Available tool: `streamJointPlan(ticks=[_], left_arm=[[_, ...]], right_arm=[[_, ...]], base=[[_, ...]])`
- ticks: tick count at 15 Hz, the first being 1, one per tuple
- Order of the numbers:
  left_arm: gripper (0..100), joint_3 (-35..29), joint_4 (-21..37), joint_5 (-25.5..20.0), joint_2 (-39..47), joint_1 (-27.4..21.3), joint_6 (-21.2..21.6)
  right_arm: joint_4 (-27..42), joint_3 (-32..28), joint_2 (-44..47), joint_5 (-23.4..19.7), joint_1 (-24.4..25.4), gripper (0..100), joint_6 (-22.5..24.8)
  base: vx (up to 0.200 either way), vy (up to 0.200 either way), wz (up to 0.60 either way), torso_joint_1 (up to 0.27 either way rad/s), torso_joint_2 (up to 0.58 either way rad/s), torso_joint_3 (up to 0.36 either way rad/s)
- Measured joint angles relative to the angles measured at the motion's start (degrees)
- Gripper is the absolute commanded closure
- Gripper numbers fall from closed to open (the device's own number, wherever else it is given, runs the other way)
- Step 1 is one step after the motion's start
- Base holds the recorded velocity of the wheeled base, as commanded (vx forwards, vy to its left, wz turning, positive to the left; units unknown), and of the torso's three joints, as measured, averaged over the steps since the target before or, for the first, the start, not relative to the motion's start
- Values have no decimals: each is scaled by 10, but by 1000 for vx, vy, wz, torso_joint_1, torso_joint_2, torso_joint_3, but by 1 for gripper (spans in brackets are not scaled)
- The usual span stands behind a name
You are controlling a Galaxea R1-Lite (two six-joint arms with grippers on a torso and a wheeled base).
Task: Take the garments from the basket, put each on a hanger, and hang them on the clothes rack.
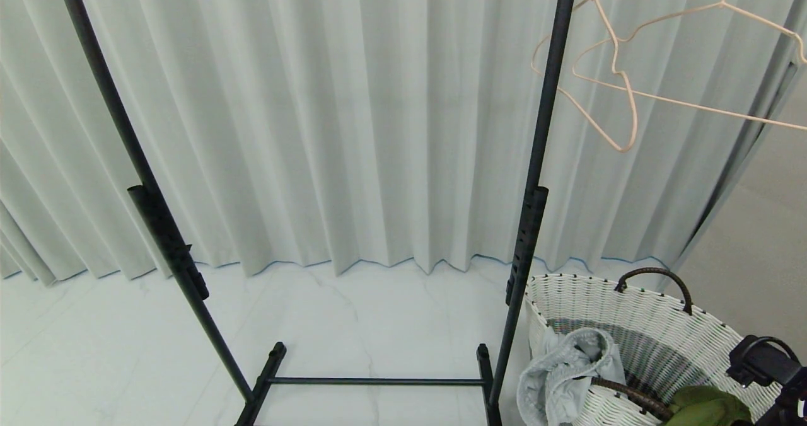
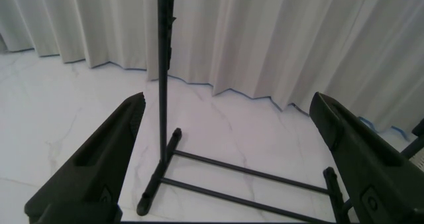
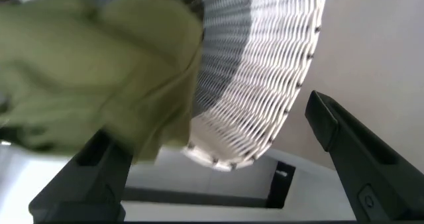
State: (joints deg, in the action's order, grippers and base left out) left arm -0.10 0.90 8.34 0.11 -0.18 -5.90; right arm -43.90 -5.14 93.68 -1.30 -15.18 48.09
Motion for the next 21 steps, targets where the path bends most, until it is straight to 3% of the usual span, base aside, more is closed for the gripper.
streamJointPlan(ticks=[1, 2, 8, 11, 13, 15, 19, 21], left_arm=[[0, 0, 0, 0, 0, 0, 0], [0, 0, 0, 0, 0, 0, 0], [0, 0, 0, 0, 0, 0, 0], [0, 0, 0, 0, 0, 0, 0], [0, 0, 0, 0, 0, 0, 0], [0, 0, 0, 0, 0, 0, 0], [0, 0, 0, 0, 0, 0, 0], [0, 0, 0, 0, 0, 0, 0]], right_arm=[[-19, 0, 17, -1, 0, 0, 0], [-31, 1, 31, -1, 0, 100, 0], [-38, 7, 32, -7, 2, 100, -4], [-21, 21, -28, -7, 7, 100, -23], [30, 18, -88, -7, 8, 100, -47], [149, -18, -165, -7, 10, 100, -80], [510, -187, -351, -8, 45, 100, -203], [586, -250, -442, -8, 68, 100, -261]], base=[[0, 0, 0, 0, 0, 0], [0, 0, 0, 0, 0, 0], [0, 0, 0, 0, 0, 0], [0, 0, 0, 0, 0, 0], [0, 0, 0, 0, 0, 0], [0, 0, 0, 0, 0, 0], [0, 0, 0, 0, 0, 0], [0, 0, 0, 0, 0, 0]])
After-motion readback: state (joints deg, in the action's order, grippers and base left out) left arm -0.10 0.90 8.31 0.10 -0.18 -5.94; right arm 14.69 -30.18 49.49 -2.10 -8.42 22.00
